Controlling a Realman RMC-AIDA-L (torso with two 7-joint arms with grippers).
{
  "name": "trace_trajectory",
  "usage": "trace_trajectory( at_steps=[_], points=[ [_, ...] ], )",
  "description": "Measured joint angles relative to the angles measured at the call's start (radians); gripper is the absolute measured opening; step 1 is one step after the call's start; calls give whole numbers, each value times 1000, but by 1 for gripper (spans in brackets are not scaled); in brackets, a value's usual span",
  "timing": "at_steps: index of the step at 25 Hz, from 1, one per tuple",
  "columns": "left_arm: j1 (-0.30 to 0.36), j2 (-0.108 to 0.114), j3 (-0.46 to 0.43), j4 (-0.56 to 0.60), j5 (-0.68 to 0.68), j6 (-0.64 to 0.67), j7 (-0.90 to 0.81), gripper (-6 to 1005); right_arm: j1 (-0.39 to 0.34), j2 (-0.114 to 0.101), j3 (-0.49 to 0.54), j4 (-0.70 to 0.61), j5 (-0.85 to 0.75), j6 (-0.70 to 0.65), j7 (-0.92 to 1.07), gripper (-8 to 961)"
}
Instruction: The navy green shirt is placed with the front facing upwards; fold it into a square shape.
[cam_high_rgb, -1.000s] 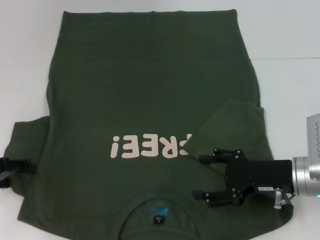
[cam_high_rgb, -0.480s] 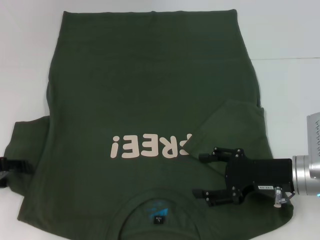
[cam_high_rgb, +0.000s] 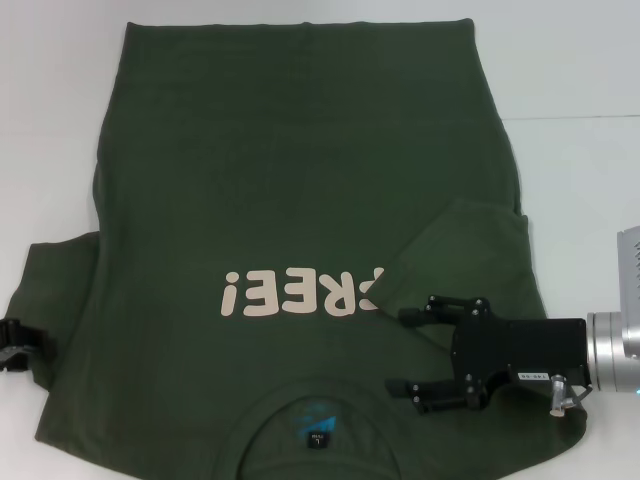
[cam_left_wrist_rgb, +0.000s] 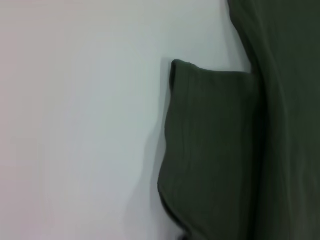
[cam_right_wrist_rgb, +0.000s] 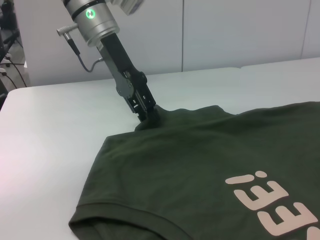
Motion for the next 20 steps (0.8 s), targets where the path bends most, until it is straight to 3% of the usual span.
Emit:
trace_trajectory(
  at_steps=[15,20],
  points=[
    [-2,-1,1,2,0,-1,12,3,-2,0,-1,0,1,0,1,896],
    [3,-1,16,11,4,-15,18,1,-2,0,-1,0,1,0,1,896]
  ],
)
